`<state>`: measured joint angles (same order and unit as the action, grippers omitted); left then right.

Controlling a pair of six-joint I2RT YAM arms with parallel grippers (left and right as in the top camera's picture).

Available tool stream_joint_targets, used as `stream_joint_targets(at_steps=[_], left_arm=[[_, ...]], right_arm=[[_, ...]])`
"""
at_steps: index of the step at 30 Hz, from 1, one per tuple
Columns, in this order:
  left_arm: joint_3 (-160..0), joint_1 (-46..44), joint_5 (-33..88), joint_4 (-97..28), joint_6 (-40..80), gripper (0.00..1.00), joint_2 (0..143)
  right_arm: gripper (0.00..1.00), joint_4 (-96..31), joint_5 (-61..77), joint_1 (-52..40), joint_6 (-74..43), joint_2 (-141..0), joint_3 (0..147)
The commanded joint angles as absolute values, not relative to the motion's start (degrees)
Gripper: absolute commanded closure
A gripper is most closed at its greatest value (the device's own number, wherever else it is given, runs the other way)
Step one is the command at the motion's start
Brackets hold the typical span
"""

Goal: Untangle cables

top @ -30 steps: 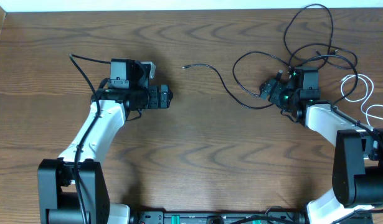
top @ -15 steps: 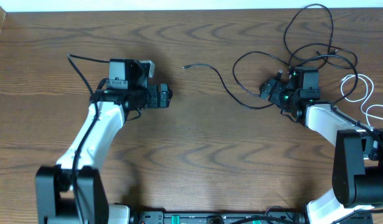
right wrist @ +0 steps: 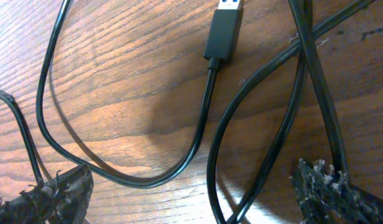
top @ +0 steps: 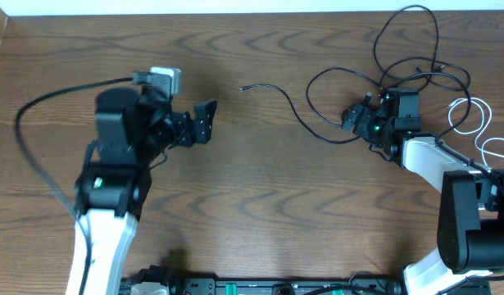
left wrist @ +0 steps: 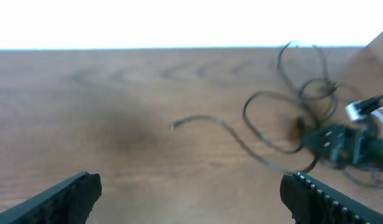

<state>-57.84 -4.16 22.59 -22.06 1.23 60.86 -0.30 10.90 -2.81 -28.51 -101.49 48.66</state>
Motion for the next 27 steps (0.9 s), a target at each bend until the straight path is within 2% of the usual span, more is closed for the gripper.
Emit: stream_joint_targets(at_steps=[1,13,21,27], left_arm=[[-58.19,-3.92,22.94,-22.04,0.23,0.02,55.86],[-54.81,-3.92,22.94,-23.49,0.23,0.02,44.95],[-45.52,-3.92,21.37,-28.53,0.21,0.02,35.48],[-36.60,-3.92,21.15,-25.85,0.21,0.02,27.31]], right_arm=[[0.01,-1.26,12.16,-3.42,-30.15,-102.43,47.83],[0.01,-1.26,12.16,-3.42,-30.17,-102.43,47.83],[0.01,-1.26,12.16,-3.42,-30.15,-102.43,47.83],[0.01,-1.28,12.16,-3.53,-30.15,-102.43,47.83]])
